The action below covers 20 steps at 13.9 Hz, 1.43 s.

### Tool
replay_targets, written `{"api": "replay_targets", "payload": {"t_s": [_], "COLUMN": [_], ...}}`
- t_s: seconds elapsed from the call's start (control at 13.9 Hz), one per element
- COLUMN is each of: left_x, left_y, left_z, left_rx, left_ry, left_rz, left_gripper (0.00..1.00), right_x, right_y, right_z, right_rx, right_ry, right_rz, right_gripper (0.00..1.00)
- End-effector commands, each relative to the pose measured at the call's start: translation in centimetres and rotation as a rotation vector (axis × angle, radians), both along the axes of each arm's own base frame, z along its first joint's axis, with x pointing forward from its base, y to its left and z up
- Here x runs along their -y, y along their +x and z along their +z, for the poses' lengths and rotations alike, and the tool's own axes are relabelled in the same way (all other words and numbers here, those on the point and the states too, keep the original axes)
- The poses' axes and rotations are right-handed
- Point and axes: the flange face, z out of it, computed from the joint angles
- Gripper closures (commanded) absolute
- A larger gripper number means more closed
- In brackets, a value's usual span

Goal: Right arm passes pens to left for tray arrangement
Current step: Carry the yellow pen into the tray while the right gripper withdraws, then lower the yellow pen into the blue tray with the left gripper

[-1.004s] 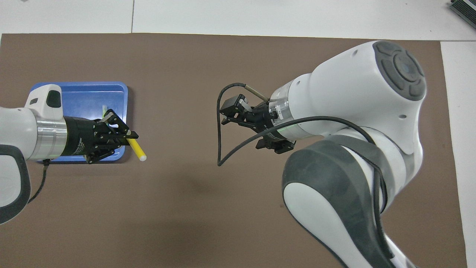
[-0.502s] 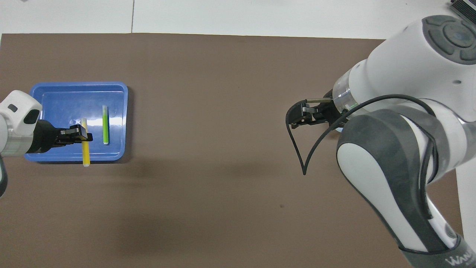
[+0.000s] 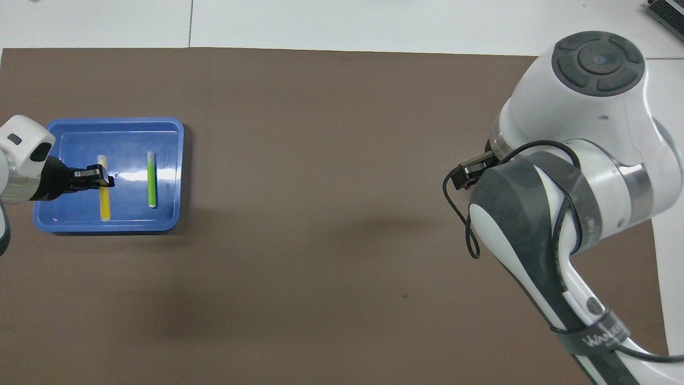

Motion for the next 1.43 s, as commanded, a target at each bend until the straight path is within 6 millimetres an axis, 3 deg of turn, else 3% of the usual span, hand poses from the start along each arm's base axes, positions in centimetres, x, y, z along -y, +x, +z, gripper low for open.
{"api": "replay_targets", "payload": {"t_s": [0.0, 0.07, 0.29, 0.43, 0.5, 0.65, 1.0, 1.29, 1.36], "left_x": [-1.2, -1.7, -2.9, -3.0, -3.2, -3.5, -3.1, -2.9, -2.8], "left_y": [2.6, 3.9, 6.2, 8.0, 8.4, 9.3, 8.0, 6.7, 6.4], "left_z": [0.2, 0.0, -3.7, -9.1, -10.3, -8.9, -10.8, -12.5, -12.8], "left_rx": [-0.004, -0.016, -0.018, 0.012, 0.021, -0.023, -0.039, -0.032, -0.023], "left_ry": [0.069, 0.098, 0.093, 0.081, 0.088, 0.126, 0.135, 0.136, 0.140], "left_rz": [-0.056, -0.079, -0.102, -0.137, -0.139, -0.183, -0.199, -0.195, -0.196], "left_gripper": [1.00, 1.00, 1.00, 1.00, 1.00, 1.00, 1.00, 1.00, 1.00], "right_x": [1.3, 1.5, 3.3, 3.8, 3.9, 4.7, 4.5, 4.9, 4.8], "right_y": [1.3, 1.8, 3.3, 4.2, 4.4, 4.9, 5.8, 6.5, 6.6], "right_z": [-2.3, -3.0, -5.2, -6.3, -6.8, -7.5, -10.7, -10.8, -11.6], "right_rx": [-0.033, -0.034, -0.046, -0.041, -0.049, -0.055, -0.079, -0.048, -0.059], "right_ry": [-0.085, -0.106, -0.138, -0.152, -0.156, -0.148, -0.112, -0.104, -0.103], "right_rz": [0.102, 0.135, 0.194, 0.227, 0.246, 0.267, 0.284, 0.286, 0.288], "right_gripper": [0.00, 0.00, 0.00, 0.03, 0.05, 0.07, 0.22, 0.27, 0.29]}}
